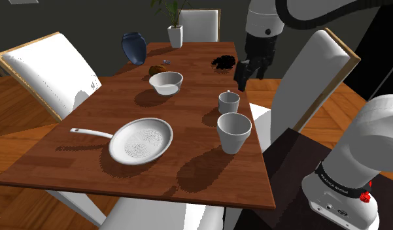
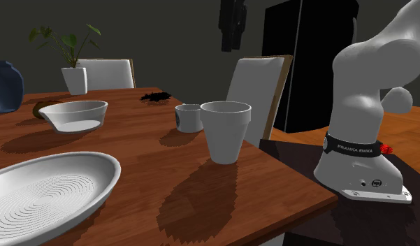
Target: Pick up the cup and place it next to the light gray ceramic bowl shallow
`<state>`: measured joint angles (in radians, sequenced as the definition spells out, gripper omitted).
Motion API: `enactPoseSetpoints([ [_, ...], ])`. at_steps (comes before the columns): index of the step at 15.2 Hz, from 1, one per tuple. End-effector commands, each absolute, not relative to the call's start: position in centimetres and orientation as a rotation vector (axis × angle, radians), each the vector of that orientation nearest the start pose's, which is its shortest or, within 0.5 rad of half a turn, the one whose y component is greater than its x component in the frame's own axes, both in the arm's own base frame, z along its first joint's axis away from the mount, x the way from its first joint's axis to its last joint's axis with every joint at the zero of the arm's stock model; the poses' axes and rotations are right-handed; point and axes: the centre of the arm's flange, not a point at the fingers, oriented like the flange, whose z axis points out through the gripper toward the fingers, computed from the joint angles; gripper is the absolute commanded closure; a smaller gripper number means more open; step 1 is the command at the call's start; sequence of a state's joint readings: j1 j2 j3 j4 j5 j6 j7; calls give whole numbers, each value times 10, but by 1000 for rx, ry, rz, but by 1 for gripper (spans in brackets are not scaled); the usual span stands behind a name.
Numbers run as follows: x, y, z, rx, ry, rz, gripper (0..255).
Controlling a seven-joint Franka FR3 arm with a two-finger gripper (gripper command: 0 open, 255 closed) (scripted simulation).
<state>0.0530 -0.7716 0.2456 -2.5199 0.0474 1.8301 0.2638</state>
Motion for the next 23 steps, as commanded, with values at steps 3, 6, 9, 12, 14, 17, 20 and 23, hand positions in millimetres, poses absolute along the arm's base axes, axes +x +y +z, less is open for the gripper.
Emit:
enactPoseSetpoints([
  [3,315,152,484,-3251,73,-147,0],
  [6,316,184,458,-3259,79,-140,0],
  [9,316,215,432,-3267,84,-133,0],
  [12,317,244,407,-3275,90,-127,0],
  [14,318,243,396,-3275,90,-127,0],
  [17,319,241,381,-3275,90,-127,0],
  [20,320,239,367,-3275,90,-127,0],
  [23,320,239,367,-3275,90,-127,0],
])
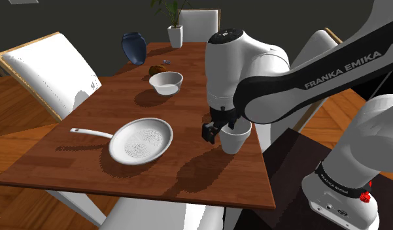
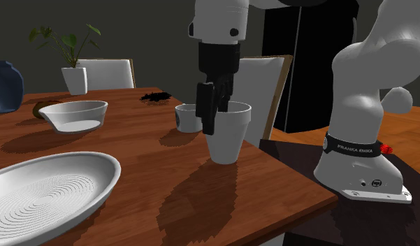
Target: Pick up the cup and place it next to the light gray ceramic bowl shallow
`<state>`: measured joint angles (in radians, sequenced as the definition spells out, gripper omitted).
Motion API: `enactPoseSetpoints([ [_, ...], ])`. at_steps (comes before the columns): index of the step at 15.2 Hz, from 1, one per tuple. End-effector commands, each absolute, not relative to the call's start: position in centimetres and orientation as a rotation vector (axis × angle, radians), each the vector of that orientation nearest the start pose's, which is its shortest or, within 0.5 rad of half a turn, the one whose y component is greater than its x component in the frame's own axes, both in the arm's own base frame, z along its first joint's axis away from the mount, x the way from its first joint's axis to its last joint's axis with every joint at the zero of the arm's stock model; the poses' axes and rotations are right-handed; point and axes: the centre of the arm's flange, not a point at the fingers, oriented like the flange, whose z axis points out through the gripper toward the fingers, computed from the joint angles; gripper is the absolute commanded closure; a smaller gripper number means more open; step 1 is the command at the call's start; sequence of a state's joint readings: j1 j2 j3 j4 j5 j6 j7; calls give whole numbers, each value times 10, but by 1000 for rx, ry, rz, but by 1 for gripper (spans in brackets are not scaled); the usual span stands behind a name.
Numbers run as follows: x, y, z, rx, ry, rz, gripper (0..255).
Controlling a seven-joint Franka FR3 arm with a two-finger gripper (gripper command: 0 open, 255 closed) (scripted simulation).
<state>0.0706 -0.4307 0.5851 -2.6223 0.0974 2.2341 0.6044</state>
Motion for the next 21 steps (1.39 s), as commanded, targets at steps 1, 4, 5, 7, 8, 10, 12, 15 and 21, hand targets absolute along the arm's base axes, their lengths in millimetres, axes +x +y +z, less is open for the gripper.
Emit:
enactPoseSetpoints([
  [1,320,239,367,-3275,90,-127,0],
  [4,320,239,367,-3275,90,-127,0],
  [5,320,239,367,-3275,90,-127,0],
  [7,320,239,367,-3275,90,-127,255],
  [8,320,239,367,-3275,90,-127,255],
  [10,320,239,367,-3275,90,-127,255],
  [12,320,239,367,-3275,90,-127,255],
  [15,320,239,367,-3275,90,-127,255],
  [21,320,239,399,-3275,90,-127,255],
])
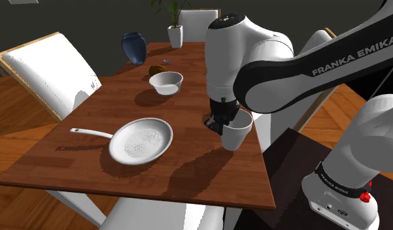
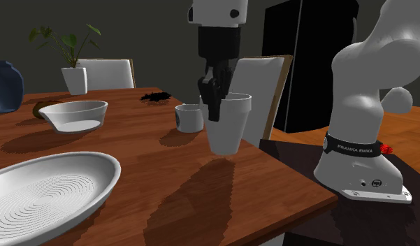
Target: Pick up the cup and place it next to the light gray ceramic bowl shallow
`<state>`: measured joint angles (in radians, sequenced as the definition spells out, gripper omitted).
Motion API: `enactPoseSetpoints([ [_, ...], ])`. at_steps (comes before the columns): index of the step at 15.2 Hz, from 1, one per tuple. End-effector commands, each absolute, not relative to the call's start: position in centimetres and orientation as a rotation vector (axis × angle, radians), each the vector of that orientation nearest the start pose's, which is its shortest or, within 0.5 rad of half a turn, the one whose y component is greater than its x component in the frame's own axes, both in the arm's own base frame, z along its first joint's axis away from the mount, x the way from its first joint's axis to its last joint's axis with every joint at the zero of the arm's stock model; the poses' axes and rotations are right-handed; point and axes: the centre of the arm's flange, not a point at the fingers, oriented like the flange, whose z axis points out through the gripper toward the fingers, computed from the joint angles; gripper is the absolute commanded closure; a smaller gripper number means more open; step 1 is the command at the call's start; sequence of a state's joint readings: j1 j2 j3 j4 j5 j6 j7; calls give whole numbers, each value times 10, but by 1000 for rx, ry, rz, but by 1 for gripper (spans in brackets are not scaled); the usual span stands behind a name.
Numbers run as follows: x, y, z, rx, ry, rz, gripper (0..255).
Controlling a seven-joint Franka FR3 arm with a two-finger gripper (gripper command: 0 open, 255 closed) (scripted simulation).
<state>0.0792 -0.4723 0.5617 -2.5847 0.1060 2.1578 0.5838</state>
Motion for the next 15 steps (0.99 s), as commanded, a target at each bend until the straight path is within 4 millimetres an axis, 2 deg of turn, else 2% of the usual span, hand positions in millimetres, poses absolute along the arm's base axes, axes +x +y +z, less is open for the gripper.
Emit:
enactPoseSetpoints([
  [1,320,239,404,-3275,90,-127,255],
  [15,320,239,478,-3275,90,-127,255],
])
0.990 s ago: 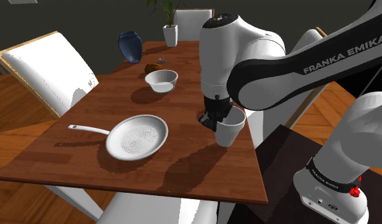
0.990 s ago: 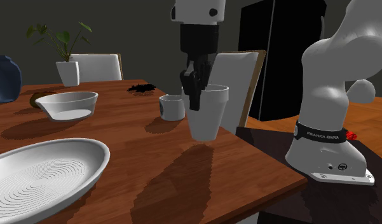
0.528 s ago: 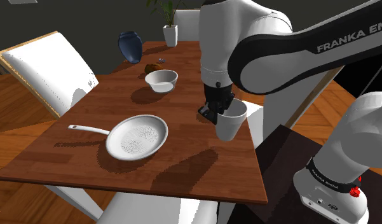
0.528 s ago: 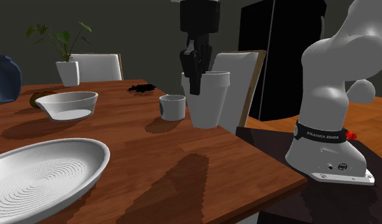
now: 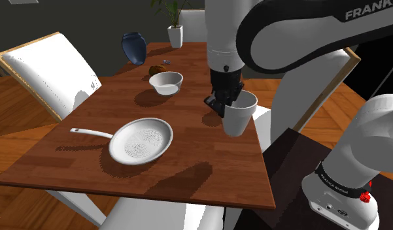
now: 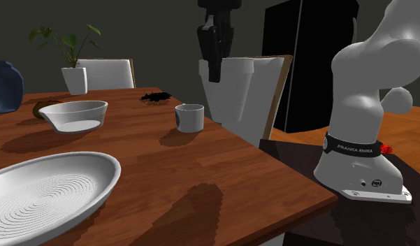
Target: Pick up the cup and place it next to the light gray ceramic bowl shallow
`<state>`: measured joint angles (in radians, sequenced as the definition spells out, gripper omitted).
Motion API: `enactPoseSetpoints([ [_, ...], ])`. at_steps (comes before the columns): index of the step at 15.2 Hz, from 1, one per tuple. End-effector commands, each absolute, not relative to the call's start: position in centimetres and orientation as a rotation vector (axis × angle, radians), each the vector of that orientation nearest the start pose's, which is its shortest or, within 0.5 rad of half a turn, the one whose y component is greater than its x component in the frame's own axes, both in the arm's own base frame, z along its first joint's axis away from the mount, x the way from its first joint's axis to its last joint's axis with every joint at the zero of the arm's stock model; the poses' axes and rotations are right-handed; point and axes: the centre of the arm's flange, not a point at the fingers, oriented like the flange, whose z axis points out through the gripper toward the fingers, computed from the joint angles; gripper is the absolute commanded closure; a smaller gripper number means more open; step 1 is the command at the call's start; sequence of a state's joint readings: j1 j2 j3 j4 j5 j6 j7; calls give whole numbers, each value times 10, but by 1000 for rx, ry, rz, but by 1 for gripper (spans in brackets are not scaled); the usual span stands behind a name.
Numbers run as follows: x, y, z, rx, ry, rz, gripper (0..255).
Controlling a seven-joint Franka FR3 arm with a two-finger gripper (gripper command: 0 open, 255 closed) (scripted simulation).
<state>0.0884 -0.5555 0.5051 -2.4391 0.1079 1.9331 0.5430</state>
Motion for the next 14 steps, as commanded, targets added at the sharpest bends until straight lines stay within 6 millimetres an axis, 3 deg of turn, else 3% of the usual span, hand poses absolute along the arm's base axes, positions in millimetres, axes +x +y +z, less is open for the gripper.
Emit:
enactPoseSetpoints([
  [1,320,239,483,-3275,90,-127,255],
  [14,320,239,552,-3275,90,-127,255],
])
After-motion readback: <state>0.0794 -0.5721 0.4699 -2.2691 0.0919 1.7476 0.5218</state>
